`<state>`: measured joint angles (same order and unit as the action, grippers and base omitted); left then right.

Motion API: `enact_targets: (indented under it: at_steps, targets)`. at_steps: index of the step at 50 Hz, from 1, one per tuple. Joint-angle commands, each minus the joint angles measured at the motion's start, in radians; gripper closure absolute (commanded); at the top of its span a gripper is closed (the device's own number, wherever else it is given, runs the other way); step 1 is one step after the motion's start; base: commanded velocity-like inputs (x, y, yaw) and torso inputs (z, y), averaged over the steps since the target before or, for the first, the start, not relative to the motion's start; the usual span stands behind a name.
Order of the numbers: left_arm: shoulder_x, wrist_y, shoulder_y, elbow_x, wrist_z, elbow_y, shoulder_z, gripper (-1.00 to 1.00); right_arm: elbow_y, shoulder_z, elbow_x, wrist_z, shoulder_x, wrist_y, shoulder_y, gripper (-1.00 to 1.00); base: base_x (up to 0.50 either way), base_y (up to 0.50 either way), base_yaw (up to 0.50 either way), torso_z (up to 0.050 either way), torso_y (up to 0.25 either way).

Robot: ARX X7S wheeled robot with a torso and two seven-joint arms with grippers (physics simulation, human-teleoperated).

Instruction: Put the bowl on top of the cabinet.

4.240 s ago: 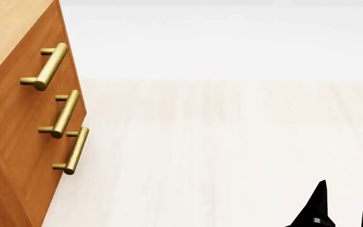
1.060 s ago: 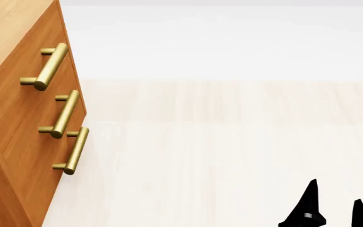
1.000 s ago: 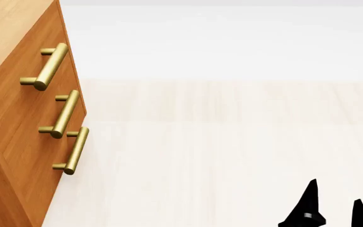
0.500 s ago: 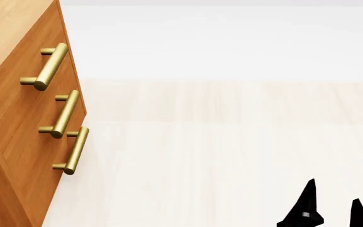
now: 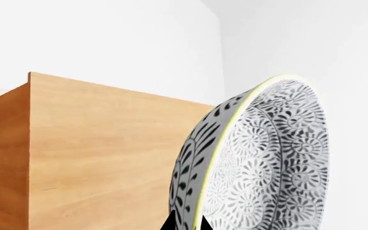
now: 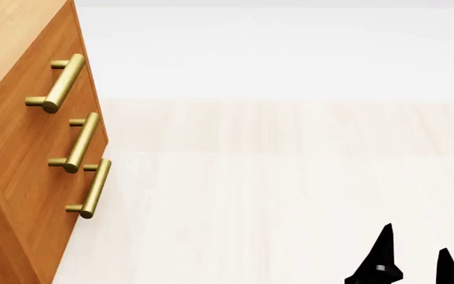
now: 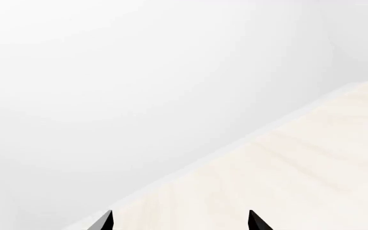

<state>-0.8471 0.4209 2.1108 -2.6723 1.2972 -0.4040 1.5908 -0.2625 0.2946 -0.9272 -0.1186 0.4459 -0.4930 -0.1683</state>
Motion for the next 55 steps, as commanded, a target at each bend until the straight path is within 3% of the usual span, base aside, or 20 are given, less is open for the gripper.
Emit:
enact_targets:
  at_steps: [1,33,37,42,48,55]
  targets:
    - [0.055,-0.094,-0.02,-0.003,-0.072,-0.096,-0.032,1.0,-0.008,-0.017,0.006,0.041,-0.014,0.007,-0.005,-1.0,0.0,0.0,0.0,0.0,0.0]
    - [0.05,-0.108,-0.114,-0.017,-0.128,-0.144,-0.05,1.0,-0.05,-0.008,0.023,0.048,-0.031,0.014,-0.03,-1.0,0.0,0.0,0.0,0.0,0.001]
    - [0.075,-0.191,-0.125,-0.047,-0.134,-0.21,-0.049,1.0,-0.048,-0.009,0.023,0.047,-0.03,0.015,-0.029,-1.0,0.0,0.0,0.0,0.0,0.0]
    - [0.086,-0.188,-0.13,-0.045,-0.138,-0.223,-0.051,1.0,-0.043,-0.012,0.02,0.045,-0.027,0.014,-0.025,-1.0,0.0,0.0,0.0,0.0,0.0]
    - [0.144,-0.344,-0.127,-0.076,-0.154,-0.372,-0.044,1.0,-0.037,-0.016,0.019,0.043,-0.024,0.013,-0.021,-1.0,0.0,0.0,0.0,0.0,0.002]
    - [0.146,-0.341,-0.143,-0.072,-0.164,-0.372,-0.047,1.0,-0.042,-0.017,0.02,0.043,-0.026,0.012,-0.024,-1.0,0.0,0.0,0.0,0.0,0.0]
